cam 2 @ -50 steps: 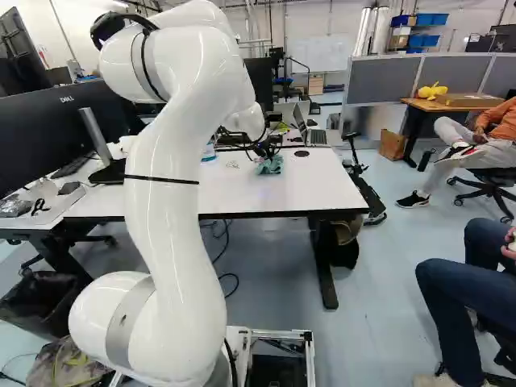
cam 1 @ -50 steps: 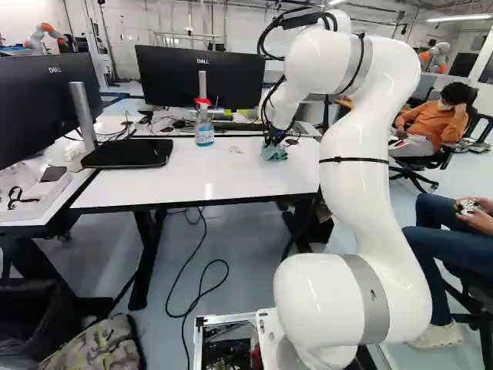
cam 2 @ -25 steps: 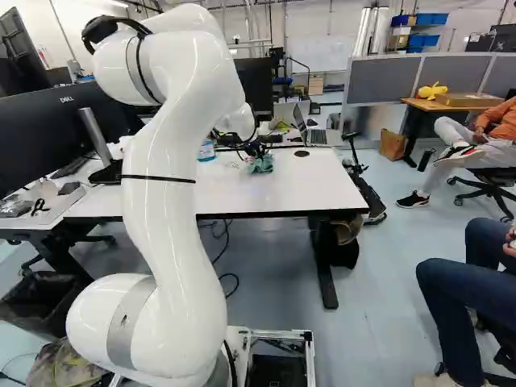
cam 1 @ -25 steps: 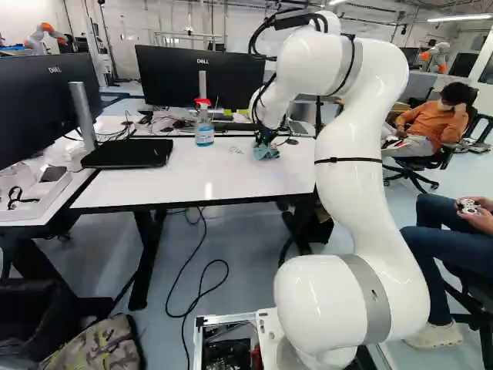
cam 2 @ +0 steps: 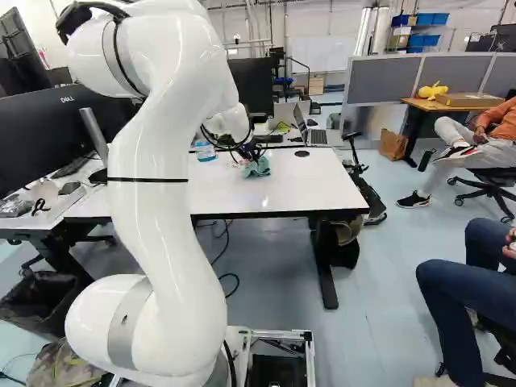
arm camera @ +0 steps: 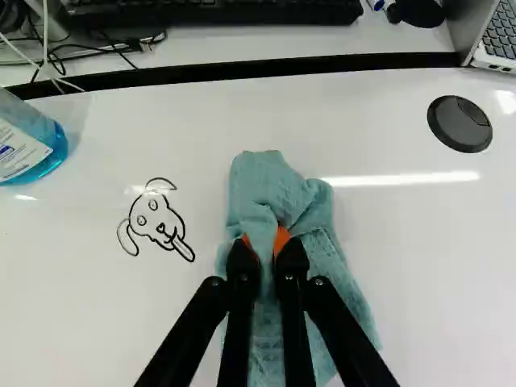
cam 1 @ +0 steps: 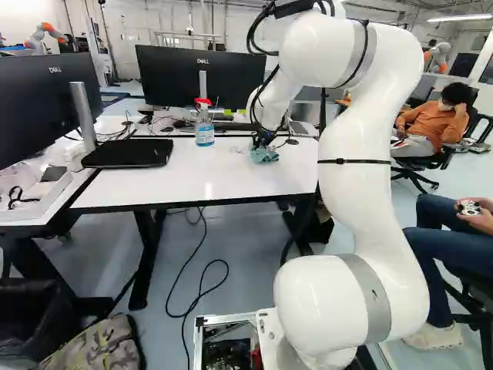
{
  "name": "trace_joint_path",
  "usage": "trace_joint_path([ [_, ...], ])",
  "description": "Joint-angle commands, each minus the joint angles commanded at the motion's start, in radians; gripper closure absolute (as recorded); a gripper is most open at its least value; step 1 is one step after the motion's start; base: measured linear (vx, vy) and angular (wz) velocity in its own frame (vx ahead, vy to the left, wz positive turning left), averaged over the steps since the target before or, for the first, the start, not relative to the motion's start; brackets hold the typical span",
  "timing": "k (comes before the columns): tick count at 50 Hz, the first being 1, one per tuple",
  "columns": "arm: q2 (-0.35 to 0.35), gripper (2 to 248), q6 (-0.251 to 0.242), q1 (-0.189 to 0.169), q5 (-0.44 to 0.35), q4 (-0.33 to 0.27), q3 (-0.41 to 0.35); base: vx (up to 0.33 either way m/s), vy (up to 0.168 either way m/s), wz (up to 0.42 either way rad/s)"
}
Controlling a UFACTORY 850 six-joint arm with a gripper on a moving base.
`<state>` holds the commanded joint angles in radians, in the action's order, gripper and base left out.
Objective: Clean the table with the green towel
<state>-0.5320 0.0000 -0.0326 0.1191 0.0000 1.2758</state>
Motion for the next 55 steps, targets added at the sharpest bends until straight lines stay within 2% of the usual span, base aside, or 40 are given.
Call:
trace_joint_path([
  [12, 0.045, 213, 0.000, -0.015, 0.000, 0.000, -0.060, 0.000, 0.000, 0.000],
  [28, 0.084, 213, 0.000, -0.053, 0.000, 0.000, -0.112, 0.000, 0.000, 0.000],
  [55, 0.129, 213, 0.000, -0.054, 0.000, 0.000, -0.123, 0.000, 0.000, 0.000],
])
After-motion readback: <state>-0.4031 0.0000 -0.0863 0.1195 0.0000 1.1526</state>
